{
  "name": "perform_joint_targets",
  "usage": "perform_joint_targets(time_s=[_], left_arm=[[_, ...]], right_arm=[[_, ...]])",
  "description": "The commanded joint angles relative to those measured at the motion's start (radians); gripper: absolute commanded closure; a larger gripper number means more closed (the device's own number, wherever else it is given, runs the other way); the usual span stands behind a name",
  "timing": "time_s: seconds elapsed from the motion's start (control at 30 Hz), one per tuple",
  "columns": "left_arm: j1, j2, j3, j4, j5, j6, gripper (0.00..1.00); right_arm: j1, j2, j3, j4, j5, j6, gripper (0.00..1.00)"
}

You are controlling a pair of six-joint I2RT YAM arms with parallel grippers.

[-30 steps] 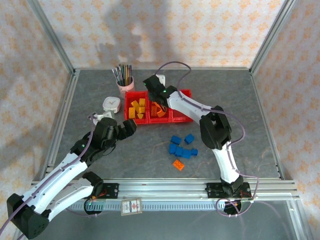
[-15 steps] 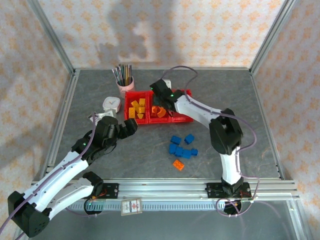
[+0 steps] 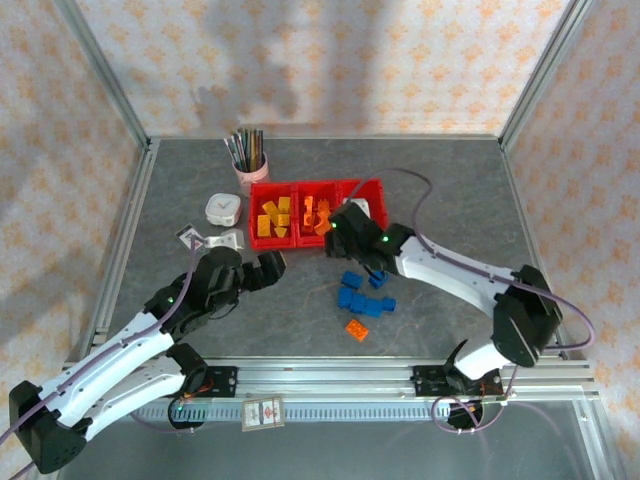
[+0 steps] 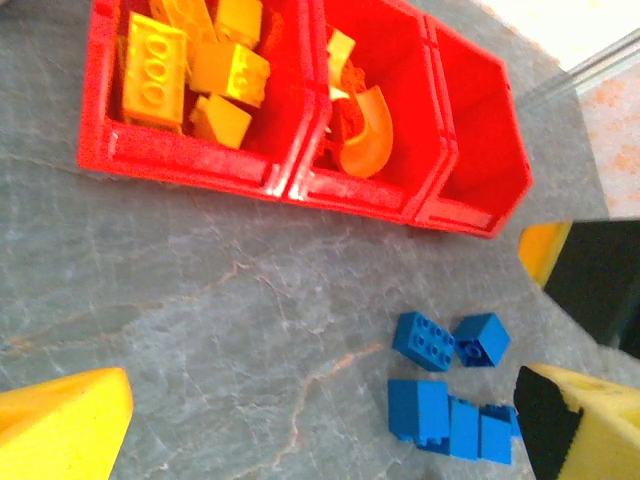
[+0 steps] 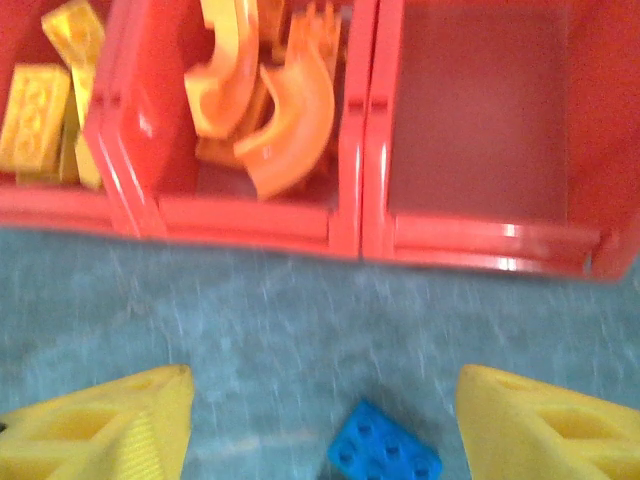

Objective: Sort the legos into containers by color
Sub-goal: Pick up the lego from the bottom-center of the table.

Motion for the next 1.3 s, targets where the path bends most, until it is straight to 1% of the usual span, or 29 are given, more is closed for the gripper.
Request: perform_joint_targets(time_s=[0.0,0.13,0.37,0.57,0.73,0.83,1.0,1.27], left_arm=[[-0.041,-0.027,-0.043,0.048,-0.033,-0.049,0.01],[-0.096,-0.044,-0.079,0.062,-0.067,-0.089,0.01],[-0.182,-0.058,-0.123,0.086,-0.110,-0.156,0.01],[-0.223,-0.058,-0.146,0.097,-0.144,-0.188,0.01],[-0.229,-0.057,-0.162,0.107,-0.151,-0.205,0.01],[-0.229,-0.057,-0.162,0.096,-0.152,-0.208,0.01],[-0.230,-0.049,-0.163,0.093,-0.153,-0.211,0.01],[-0.229,-0.046,-0.160,0.091,-0.158,-0.210,0.01]], right_arm=[[0.043,-0.095,-0.083,-0.090,0.001,0.054,0.30],[0.127,-0.161,-0.180,-0.115,-0.023,0.122,0.28],[0.270,-0.185,-0.297,-0.133,-0.030,0.254,0.26],[0.359,-0.128,-0.357,-0.102,-0.035,0.299,0.25],[0.390,-0.053,-0.348,-0.117,-0.004,0.304,0.25],[0.399,-0.027,-0.347,-0.115,-0.001,0.304,0.28],[0.399,0.009,-0.340,-0.115,0.005,0.297,0.38],[0.399,0.049,-0.310,-0.150,0.050,0.292,0.51]])
